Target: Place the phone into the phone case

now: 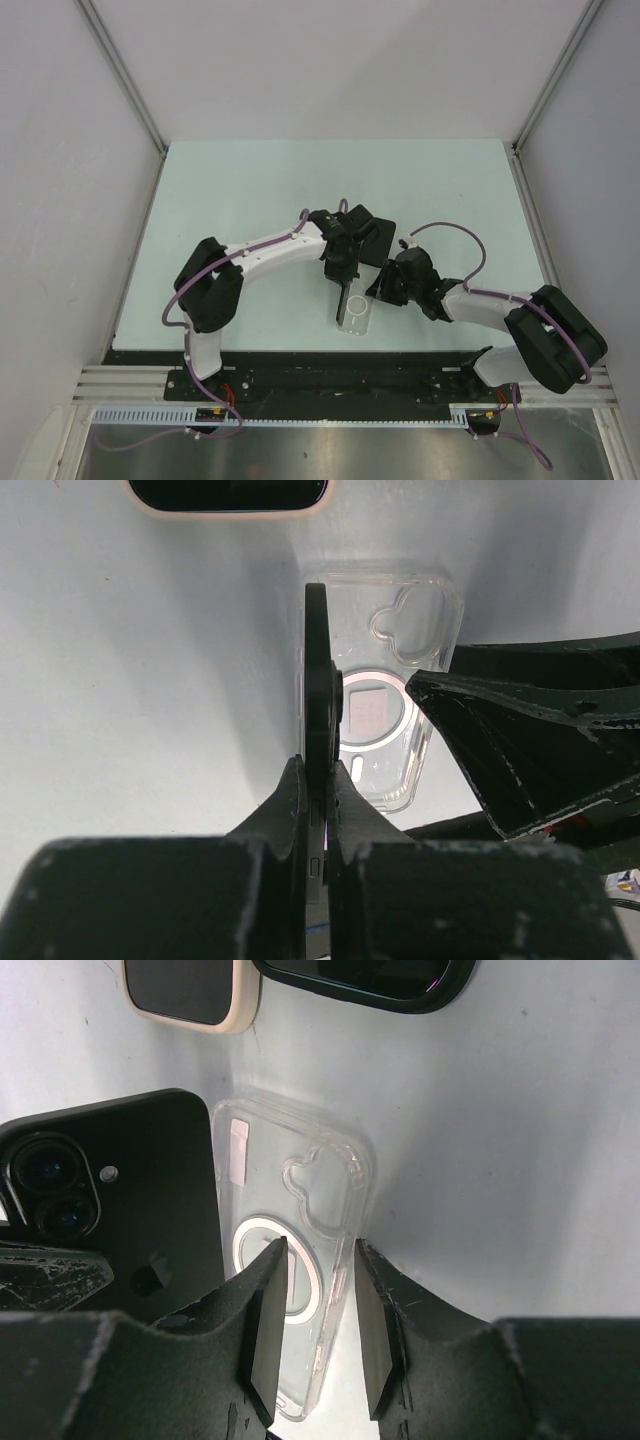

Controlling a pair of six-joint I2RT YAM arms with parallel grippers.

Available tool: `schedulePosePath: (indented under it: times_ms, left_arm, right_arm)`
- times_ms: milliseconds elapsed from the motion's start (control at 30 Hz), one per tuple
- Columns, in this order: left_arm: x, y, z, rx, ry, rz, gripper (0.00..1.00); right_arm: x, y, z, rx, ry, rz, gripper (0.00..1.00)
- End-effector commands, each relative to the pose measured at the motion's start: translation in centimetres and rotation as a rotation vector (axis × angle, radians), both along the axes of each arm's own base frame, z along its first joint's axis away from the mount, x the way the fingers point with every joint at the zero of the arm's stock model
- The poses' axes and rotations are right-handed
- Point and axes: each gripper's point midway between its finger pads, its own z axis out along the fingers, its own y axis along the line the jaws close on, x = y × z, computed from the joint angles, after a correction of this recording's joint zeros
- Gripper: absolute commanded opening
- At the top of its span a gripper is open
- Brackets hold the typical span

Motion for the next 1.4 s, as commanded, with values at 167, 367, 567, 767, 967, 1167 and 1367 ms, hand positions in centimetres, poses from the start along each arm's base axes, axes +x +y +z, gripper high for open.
schedulePosePath:
  times_ms: [167, 367, 567, 767, 967, 1167, 1367]
  left_arm:
    - [-0.1, -1.2, 0.3, -0.012, 0.002, 0.011, 0.15]
    - [0.0, -1.3, 0.3, -0.009, -0.001, 0.012, 0.13]
    - [0.7, -0.7, 0.5, 0.023, -0.038, 0.037, 0.06]
    - [0.9, -0.8, 0.7, 0.035, -0.049, 0.039, 0.02]
    - [0.4, -1.5, 0.7, 0.017, -0.030, 0.030, 0.08]
    - [-1.2, -3.6, 1.5, -0.104, 0.036, -0.004, 0.32]
    - [-1.5, -4.0, 2.5, -0.164, 0.030, 0.002, 0.40]
  right_arm:
    - [-0.7, -0.5, -1.2, -0.008, 0.037, -0.028, 0.40]
    - [-1.2, -0.7, -1.7, -0.031, 0.051, -0.022, 0.39]
    - [-1.5, -1.6, -1.2, -0.077, 0.032, -0.044, 0.35]
    - [-2.4, -0.3, -1.2, -0.060, 0.035, -0.014, 0.35]
    - [-3.2, 0.8, -2.3, -0.058, 0.063, 0.006, 0.34]
    - [-3.3, 0.7, -2.8, -0.057, 0.066, 0.005, 0.33]
    - [-3.3, 0.6, -2.8, -0.045, 0.058, 0.002, 0.32]
